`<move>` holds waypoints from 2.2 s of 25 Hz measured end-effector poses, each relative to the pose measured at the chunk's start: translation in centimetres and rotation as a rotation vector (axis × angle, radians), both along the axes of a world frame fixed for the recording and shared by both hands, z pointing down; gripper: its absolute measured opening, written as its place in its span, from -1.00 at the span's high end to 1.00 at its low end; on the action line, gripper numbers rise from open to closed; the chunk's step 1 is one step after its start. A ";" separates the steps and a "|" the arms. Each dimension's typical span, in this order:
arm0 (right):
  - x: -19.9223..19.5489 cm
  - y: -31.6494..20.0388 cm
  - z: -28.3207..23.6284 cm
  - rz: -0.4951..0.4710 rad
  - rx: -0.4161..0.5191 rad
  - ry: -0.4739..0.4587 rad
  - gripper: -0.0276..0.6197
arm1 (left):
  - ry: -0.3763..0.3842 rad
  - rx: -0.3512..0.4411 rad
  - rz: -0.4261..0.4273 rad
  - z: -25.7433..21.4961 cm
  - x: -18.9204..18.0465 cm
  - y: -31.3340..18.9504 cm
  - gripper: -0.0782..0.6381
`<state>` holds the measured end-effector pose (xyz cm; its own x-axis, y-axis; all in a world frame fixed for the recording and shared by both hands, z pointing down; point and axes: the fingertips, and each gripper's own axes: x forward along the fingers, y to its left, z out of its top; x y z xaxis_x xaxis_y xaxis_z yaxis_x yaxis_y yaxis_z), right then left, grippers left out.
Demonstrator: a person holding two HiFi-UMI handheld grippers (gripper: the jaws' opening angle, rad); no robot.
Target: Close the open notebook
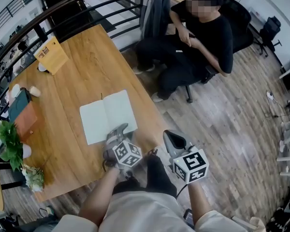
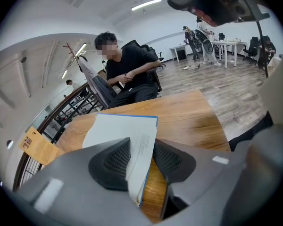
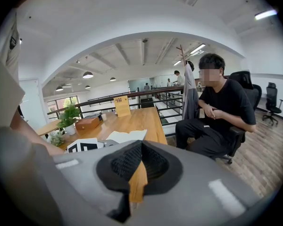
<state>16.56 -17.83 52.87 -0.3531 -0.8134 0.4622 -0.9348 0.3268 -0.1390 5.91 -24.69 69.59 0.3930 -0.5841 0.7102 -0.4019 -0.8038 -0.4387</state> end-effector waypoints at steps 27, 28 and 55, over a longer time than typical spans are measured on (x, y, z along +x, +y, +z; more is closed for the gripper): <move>-6.3 -1.5 -1.8 -0.113 0.039 0.007 0.91 | 0.388 -0.035 -0.208 -5.8 -6.0 0.7 0.64; -6.6 -1.6 -1.9 -0.119 0.042 0.008 0.91 | 0.395 -0.032 -0.219 -5.9 -6.4 0.7 0.64; -12.8 -4.0 -2.5 -0.273 0.062 0.014 0.91 | 0.347 0.059 -0.382 -6.1 -14.8 1.0 0.40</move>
<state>3.79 -21.83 50.37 -0.5572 -0.7157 0.4212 -0.8125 0.5746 -0.0983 -8.88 -23.69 63.49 0.3503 -0.7670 0.5376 -0.7917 -0.5492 -0.2675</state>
